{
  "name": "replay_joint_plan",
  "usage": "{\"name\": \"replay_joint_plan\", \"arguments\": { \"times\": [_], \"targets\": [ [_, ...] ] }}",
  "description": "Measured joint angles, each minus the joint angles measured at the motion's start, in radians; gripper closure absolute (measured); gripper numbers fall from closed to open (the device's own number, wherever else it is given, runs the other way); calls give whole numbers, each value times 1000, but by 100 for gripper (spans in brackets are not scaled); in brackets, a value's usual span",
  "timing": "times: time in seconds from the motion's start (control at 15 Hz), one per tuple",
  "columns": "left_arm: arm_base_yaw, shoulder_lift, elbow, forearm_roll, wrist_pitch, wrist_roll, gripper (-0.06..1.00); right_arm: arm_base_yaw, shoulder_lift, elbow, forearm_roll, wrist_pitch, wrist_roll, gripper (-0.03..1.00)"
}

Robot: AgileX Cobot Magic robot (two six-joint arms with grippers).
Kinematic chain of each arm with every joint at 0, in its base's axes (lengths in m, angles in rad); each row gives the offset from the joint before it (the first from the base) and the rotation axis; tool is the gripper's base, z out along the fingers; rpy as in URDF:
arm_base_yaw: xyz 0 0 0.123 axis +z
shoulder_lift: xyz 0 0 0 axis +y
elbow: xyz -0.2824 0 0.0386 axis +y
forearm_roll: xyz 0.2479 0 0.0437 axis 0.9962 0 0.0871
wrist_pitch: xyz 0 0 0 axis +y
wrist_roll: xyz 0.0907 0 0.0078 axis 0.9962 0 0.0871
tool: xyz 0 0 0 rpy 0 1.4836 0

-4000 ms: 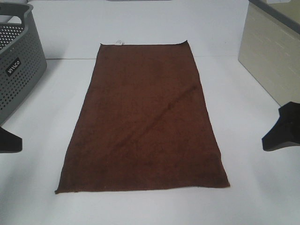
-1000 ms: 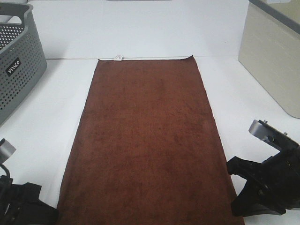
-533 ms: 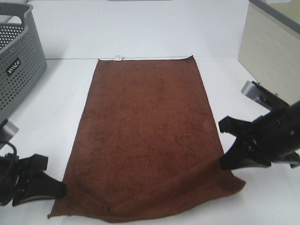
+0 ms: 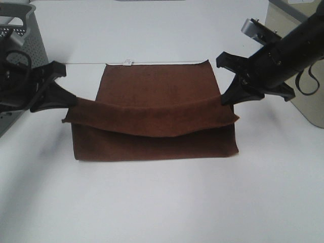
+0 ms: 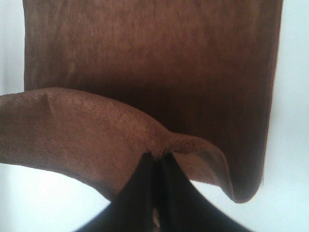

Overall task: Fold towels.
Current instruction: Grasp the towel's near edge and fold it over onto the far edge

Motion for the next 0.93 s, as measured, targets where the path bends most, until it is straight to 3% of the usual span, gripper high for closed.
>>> {"name": "replay_joint_plan", "arguments": {
  "times": [0.53, 0.93],
  "targets": [
    [0, 340, -446, 17, -44, -14, 94, -11, 309, -531, -233, 5, 150, 97],
    [0, 600, -819, 17, -105, -14, 94, -43, 553, -905, -264, 5, 165, 97]
  ]
}}
